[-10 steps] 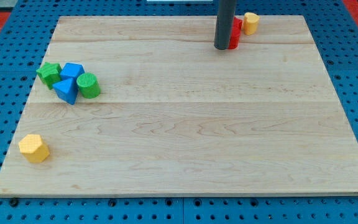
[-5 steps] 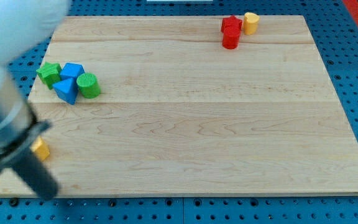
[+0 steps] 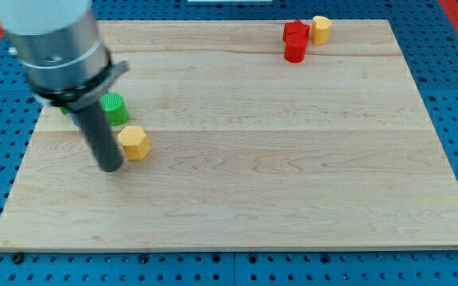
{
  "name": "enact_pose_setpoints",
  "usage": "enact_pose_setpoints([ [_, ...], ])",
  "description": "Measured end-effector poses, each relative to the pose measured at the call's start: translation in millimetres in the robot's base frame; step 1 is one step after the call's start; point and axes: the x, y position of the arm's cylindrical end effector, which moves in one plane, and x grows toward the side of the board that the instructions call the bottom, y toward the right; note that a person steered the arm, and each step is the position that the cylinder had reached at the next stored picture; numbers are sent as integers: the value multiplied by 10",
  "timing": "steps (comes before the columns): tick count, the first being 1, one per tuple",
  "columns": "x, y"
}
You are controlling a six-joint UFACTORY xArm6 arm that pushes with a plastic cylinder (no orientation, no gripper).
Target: Push yellow hexagon to the red circle
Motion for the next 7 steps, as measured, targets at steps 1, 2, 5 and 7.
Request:
enact_pose_setpoints([
  [1,-298,-200],
  [2,-460,924],
  [5,103,1666],
  [7,-735,2476],
])
